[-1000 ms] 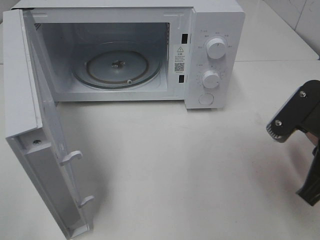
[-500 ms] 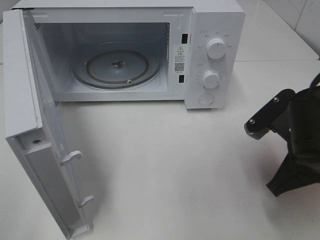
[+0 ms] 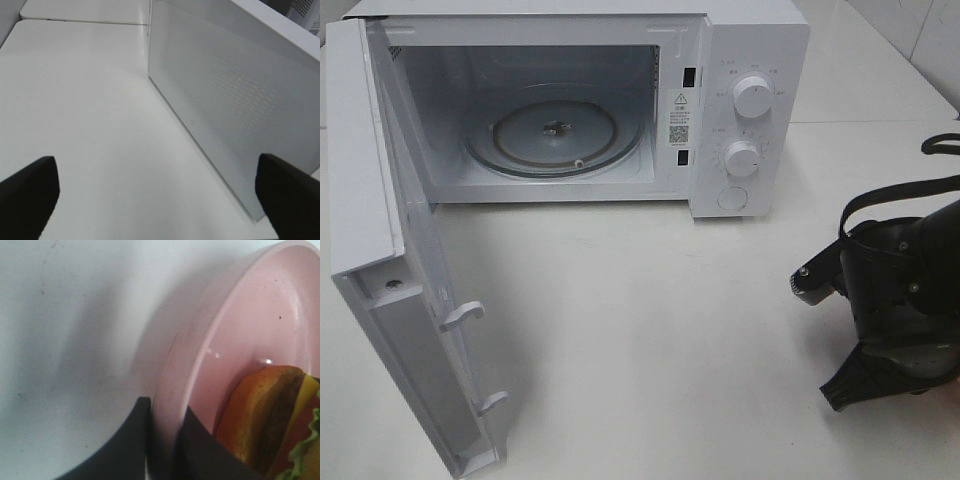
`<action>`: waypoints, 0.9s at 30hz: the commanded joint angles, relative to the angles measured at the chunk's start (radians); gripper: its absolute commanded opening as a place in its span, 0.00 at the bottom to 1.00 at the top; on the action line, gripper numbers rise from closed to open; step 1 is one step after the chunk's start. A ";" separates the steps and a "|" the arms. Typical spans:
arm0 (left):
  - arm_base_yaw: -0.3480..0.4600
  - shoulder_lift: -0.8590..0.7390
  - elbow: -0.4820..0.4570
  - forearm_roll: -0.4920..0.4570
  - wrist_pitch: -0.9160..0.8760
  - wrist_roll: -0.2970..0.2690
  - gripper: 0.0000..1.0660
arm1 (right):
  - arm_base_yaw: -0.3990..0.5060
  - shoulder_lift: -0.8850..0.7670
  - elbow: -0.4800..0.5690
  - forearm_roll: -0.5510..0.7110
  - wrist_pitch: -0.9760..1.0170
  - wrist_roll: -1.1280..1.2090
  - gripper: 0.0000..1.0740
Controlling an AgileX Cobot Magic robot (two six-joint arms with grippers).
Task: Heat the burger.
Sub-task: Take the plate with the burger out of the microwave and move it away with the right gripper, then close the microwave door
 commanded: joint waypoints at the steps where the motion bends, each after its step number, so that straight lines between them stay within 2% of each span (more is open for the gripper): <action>1: 0.003 -0.016 0.001 -0.004 -0.005 0.000 0.94 | -0.022 0.058 0.007 -0.062 0.021 0.051 0.01; 5: 0.003 -0.016 0.001 -0.004 -0.005 0.000 0.94 | -0.022 0.103 0.007 -0.097 0.018 0.111 0.02; 10: 0.003 -0.016 0.001 -0.004 -0.005 0.000 0.94 | -0.025 0.155 0.007 -0.108 -0.005 0.162 0.09; 11: 0.003 -0.016 0.001 -0.004 -0.005 0.000 0.94 | -0.025 0.153 0.006 -0.109 -0.006 0.161 0.16; 12: 0.003 -0.016 0.001 -0.004 -0.005 0.000 0.94 | -0.025 0.153 0.006 -0.109 -0.006 0.161 0.16; 13: 0.003 -0.016 0.001 -0.004 -0.005 0.000 0.94 | -0.024 0.140 0.006 -0.109 -0.006 0.150 0.25; 14: 0.003 -0.016 0.001 -0.004 -0.005 0.000 0.94 | -0.024 0.140 0.006 -0.109 -0.006 0.150 0.25; 15: 0.003 -0.016 0.001 -0.004 -0.005 0.000 0.94 | -0.024 0.134 0.006 -0.109 -0.006 0.145 0.29; 16: 0.003 -0.016 0.001 -0.004 -0.005 0.000 0.94 | -0.024 0.110 0.005 -0.108 -0.006 0.131 0.39; 17: 0.003 -0.016 0.001 -0.004 -0.005 0.000 0.94 | -0.024 0.110 0.005 -0.108 -0.006 0.131 0.39; 18: 0.003 -0.016 0.001 -0.004 -0.005 0.000 0.94 | -0.024 0.074 0.005 -0.100 -0.004 0.108 0.47; 19: 0.003 -0.016 0.001 -0.004 -0.005 0.000 0.94 | -0.024 0.055 0.005 -0.087 -0.004 0.095 0.50; 23: 0.003 -0.016 0.001 -0.004 -0.005 0.000 0.94 | -0.024 -0.039 0.005 -0.044 -0.006 0.053 0.54; 27: 0.003 -0.016 0.001 -0.004 -0.005 0.000 0.94 | -0.024 -0.229 0.004 0.091 -0.042 -0.104 0.54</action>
